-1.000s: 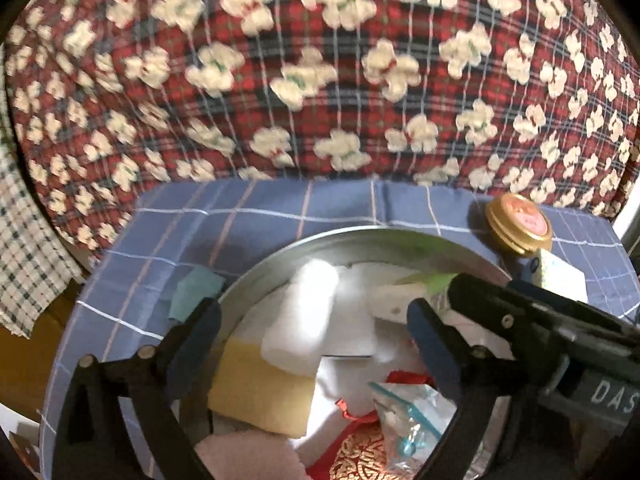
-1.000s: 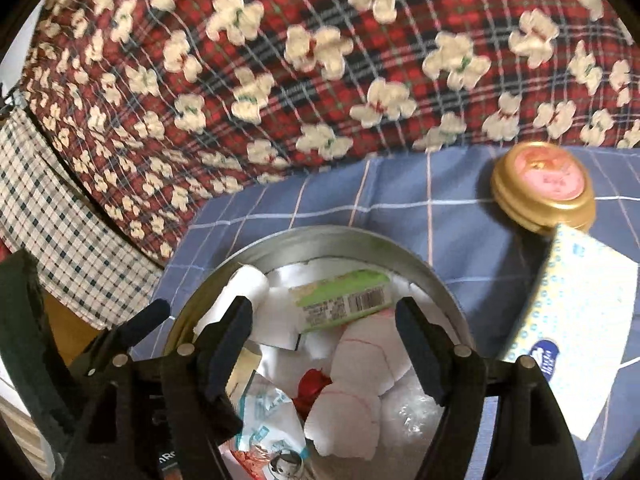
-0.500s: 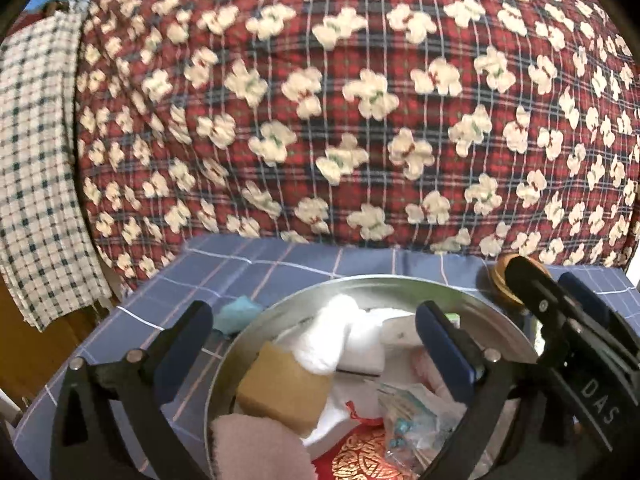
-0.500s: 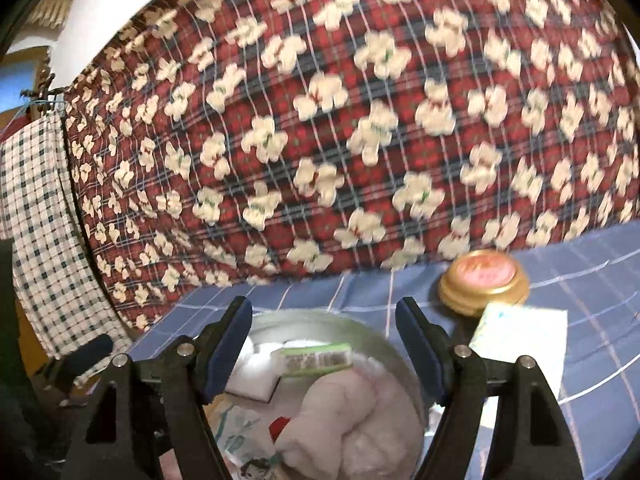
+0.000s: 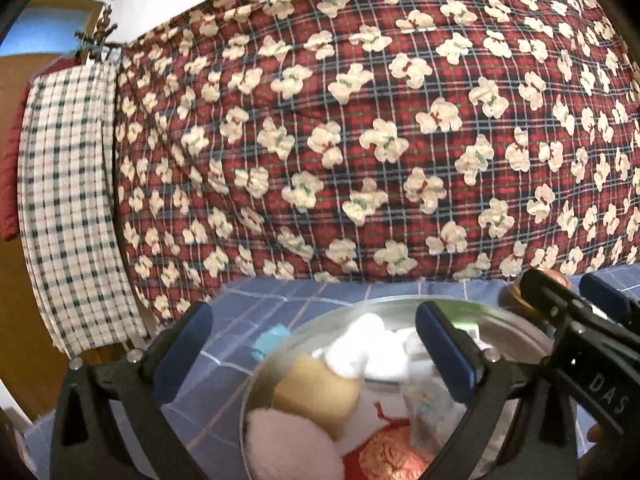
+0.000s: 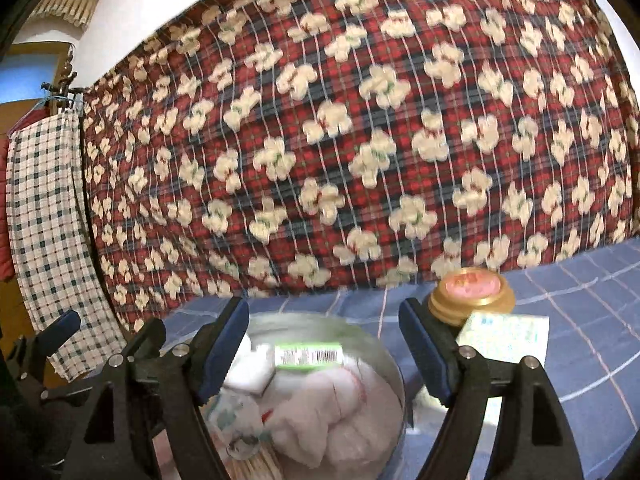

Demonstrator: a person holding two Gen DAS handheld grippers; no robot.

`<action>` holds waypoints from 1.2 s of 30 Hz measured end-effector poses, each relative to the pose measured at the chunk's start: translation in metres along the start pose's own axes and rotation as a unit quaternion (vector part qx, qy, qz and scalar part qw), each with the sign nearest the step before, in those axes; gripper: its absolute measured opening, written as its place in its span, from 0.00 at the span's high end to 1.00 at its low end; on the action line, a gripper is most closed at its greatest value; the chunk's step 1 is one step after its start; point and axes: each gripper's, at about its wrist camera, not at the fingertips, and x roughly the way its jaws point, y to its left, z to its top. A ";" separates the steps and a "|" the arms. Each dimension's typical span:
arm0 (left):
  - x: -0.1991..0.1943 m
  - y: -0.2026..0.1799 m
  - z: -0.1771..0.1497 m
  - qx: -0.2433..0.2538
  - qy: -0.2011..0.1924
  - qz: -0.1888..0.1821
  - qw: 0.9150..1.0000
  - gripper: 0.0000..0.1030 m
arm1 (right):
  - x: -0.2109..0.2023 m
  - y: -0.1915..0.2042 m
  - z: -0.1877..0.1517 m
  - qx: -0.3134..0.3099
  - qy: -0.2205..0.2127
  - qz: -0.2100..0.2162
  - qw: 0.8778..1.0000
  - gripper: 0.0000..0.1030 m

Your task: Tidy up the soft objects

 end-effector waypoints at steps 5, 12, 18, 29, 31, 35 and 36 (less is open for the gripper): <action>-0.011 0.004 -0.010 -0.029 -0.015 -0.019 0.999 0.00 | -0.011 -0.008 -0.003 0.002 -0.009 -0.011 1.000 0.23; -0.017 0.003 -0.018 -0.042 -0.014 -0.027 0.999 0.00 | -0.025 0.000 -0.007 -0.042 -0.046 -0.036 0.997 0.23; -0.022 0.011 -0.019 -0.065 -0.014 -0.025 0.997 0.00 | -0.040 0.000 -0.010 -0.060 -0.078 -0.038 0.994 0.22; -0.033 0.014 -0.023 -0.080 -0.016 -0.024 0.996 0.00 | -0.054 0.000 -0.013 -0.074 -0.083 -0.038 0.993 0.22; -0.037 0.015 -0.022 -0.082 -0.024 -0.023 0.996 0.00 | -0.056 -0.004 -0.013 -0.067 -0.080 -0.035 0.994 0.22; -0.042 0.016 -0.022 -0.083 -0.037 -0.021 0.996 0.00 | -0.061 -0.006 -0.014 -0.064 -0.083 -0.033 0.994 0.22; -0.043 0.015 -0.022 -0.081 -0.039 -0.019 0.996 0.00 | -0.061 -0.006 -0.014 -0.065 -0.084 -0.032 0.994 0.22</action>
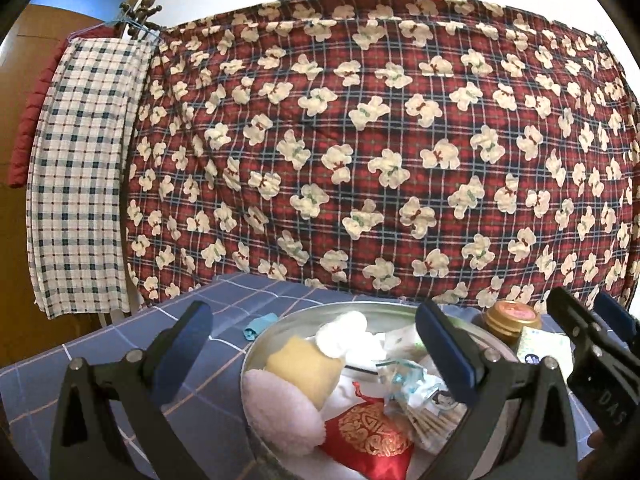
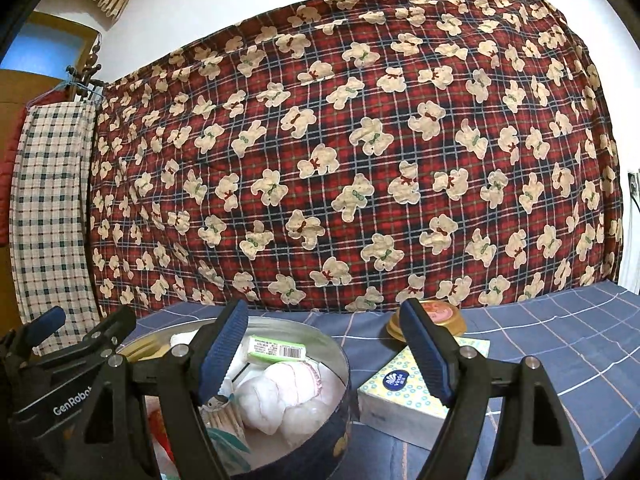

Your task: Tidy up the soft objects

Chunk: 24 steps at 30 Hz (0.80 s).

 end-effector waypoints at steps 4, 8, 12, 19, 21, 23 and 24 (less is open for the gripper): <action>0.000 -0.002 0.001 0.006 0.000 0.004 1.000 0.00 | -0.004 0.000 0.000 -0.002 -0.004 0.002 1.000 0.22; -0.001 -0.003 0.000 0.007 -0.001 0.005 1.000 0.00 | -0.005 -0.001 0.000 0.000 -0.003 0.002 1.000 0.22; -0.005 -0.006 0.001 0.011 -0.007 0.003 1.000 0.00 | -0.006 -0.004 0.000 0.008 -0.001 -0.003 1.000 0.22; -0.009 -0.013 -0.001 0.029 -0.006 0.004 1.000 0.00 | -0.010 -0.008 0.001 0.014 -0.008 -0.006 1.000 0.22; -0.012 -0.014 0.000 0.031 -0.011 0.003 0.999 0.00 | -0.011 -0.010 0.001 0.018 -0.009 -0.008 1.000 0.22; -0.013 -0.015 0.000 0.034 -0.013 0.004 0.999 0.00 | -0.012 -0.013 0.001 0.022 -0.006 -0.008 1.000 0.22; -0.014 -0.016 0.000 0.037 -0.015 0.007 0.999 0.00 | -0.013 -0.014 0.001 0.024 -0.006 -0.008 1.000 0.22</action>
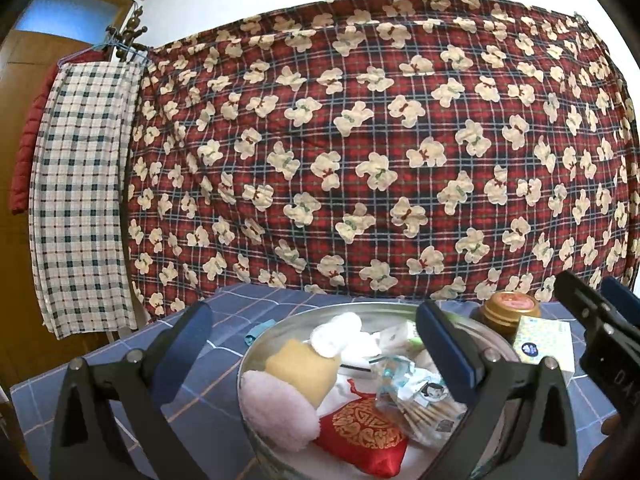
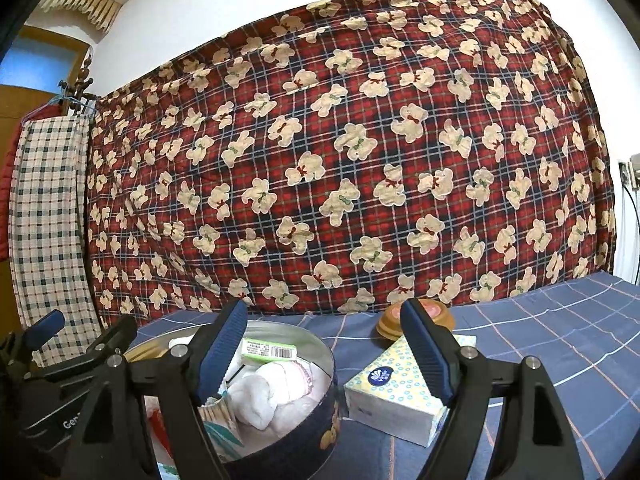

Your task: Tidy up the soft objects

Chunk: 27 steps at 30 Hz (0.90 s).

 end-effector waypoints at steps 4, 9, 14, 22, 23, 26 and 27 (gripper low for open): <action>-0.001 -0.002 0.000 0.008 -0.002 0.002 1.000 0.00 | -0.003 -0.004 0.001 0.007 -0.006 -0.001 1.000 0.22; 0.000 -0.006 0.001 0.018 0.000 0.001 1.000 0.00 | -0.004 -0.003 0.001 0.006 -0.009 0.000 1.000 0.21; -0.001 -0.013 0.000 0.035 -0.002 -0.001 0.999 0.00 | 0.000 -0.001 0.003 0.012 -0.011 0.006 1.000 0.21; 0.001 -0.013 0.001 0.029 0.006 -0.003 1.000 0.00 | 0.006 0.003 0.005 0.006 -0.011 0.017 1.000 0.21; 0.001 -0.013 0.001 0.027 0.006 -0.003 1.000 0.00 | 0.005 0.004 0.006 0.004 -0.015 0.016 1.000 0.21; 0.000 -0.012 0.002 0.027 -0.001 -0.002 1.000 0.00 | 0.005 0.004 0.006 0.003 -0.015 0.015 1.000 0.21; -0.001 -0.013 0.002 0.028 -0.002 -0.002 1.000 0.00 | 0.004 0.003 0.006 0.004 -0.015 0.016 1.000 0.21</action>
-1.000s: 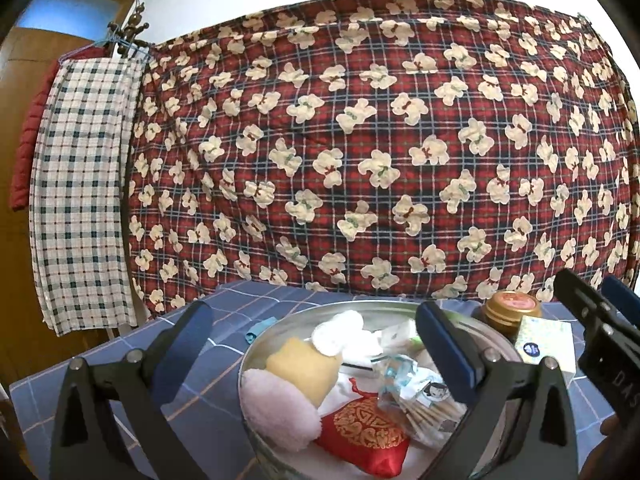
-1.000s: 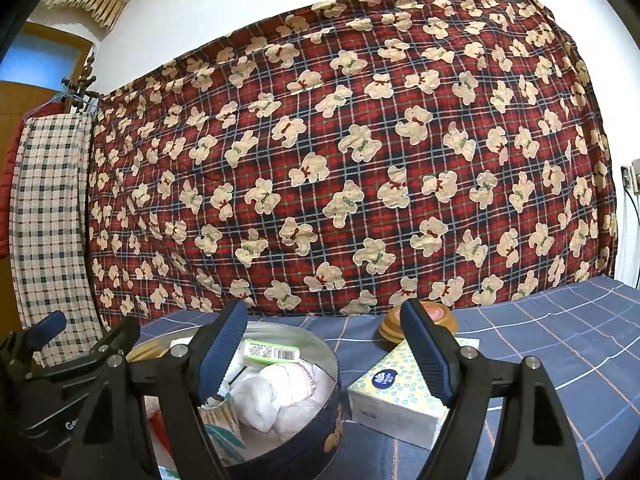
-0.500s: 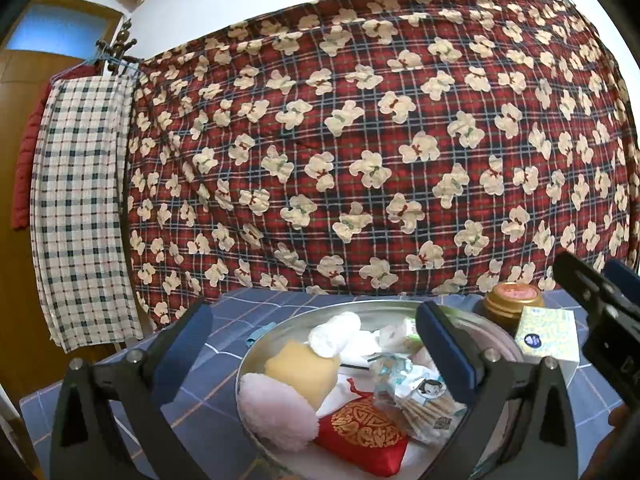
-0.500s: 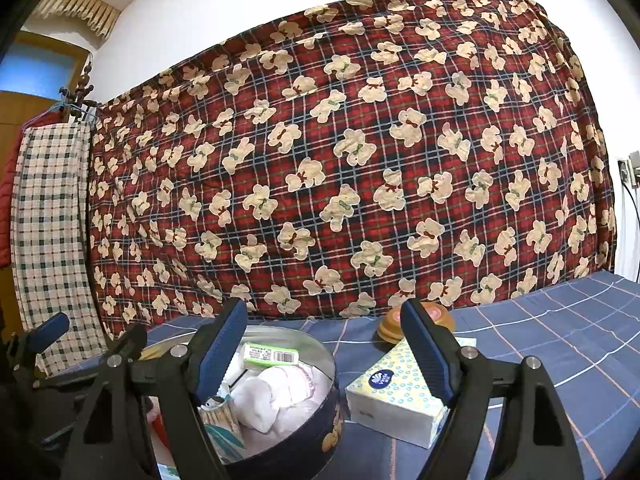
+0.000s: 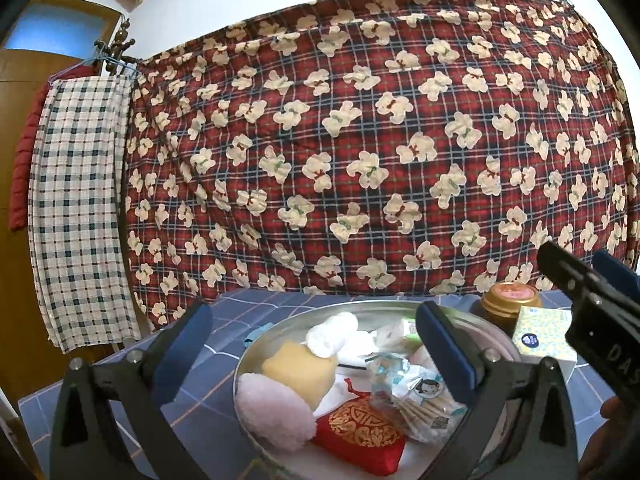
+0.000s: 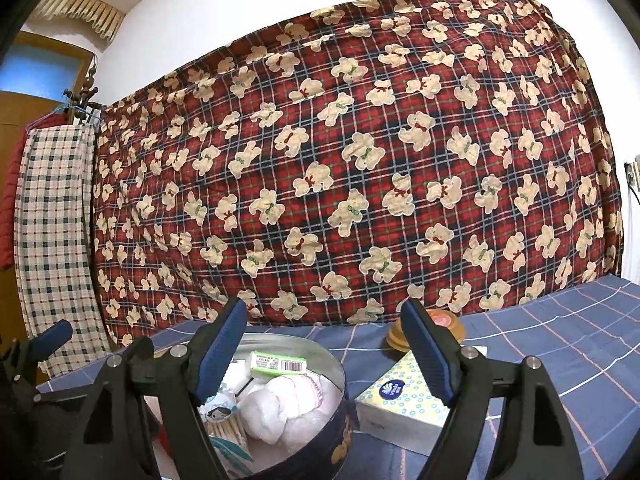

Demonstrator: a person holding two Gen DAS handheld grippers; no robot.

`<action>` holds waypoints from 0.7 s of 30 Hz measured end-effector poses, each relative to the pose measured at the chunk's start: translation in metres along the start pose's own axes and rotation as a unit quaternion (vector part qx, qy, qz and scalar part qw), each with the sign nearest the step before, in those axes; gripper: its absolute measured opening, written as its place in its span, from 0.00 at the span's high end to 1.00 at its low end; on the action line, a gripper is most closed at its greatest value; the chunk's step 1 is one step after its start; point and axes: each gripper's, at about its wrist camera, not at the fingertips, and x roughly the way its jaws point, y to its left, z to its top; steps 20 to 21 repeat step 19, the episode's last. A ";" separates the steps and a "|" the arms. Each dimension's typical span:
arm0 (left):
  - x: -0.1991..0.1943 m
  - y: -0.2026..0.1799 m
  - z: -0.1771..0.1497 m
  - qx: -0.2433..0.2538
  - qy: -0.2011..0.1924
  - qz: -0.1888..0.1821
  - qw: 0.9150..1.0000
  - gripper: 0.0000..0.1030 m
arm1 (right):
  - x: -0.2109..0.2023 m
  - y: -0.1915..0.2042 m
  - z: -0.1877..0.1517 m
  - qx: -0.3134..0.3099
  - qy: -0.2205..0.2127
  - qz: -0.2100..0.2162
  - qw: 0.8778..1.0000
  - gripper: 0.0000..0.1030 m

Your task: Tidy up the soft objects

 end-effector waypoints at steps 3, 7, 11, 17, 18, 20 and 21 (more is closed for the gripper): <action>0.000 -0.001 0.000 0.005 0.000 0.000 1.000 0.00 | 0.000 0.001 0.000 -0.001 -0.002 -0.002 1.000 0.21; 0.001 -0.003 -0.001 0.011 0.006 0.008 1.000 0.00 | -0.001 0.001 0.000 -0.002 -0.004 -0.002 1.000 0.21; 0.002 -0.004 -0.001 0.009 0.010 0.006 1.000 0.00 | -0.002 0.000 0.000 -0.002 -0.004 -0.003 1.000 0.21; 0.011 -0.003 -0.003 -0.001 0.032 -0.016 0.999 0.00 | -0.002 -0.001 0.000 -0.002 -0.004 -0.001 1.000 0.21; 0.011 -0.003 -0.004 -0.001 0.032 -0.016 0.999 0.00 | -0.002 -0.001 0.000 -0.002 -0.004 -0.001 1.000 0.21; 0.011 -0.003 -0.004 0.000 0.032 -0.016 0.999 0.00 | -0.002 -0.001 0.000 -0.002 -0.003 -0.001 1.000 0.21; 0.011 -0.003 -0.004 0.000 0.032 -0.016 0.999 0.00 | -0.002 -0.001 0.000 -0.002 -0.003 -0.001 1.000 0.21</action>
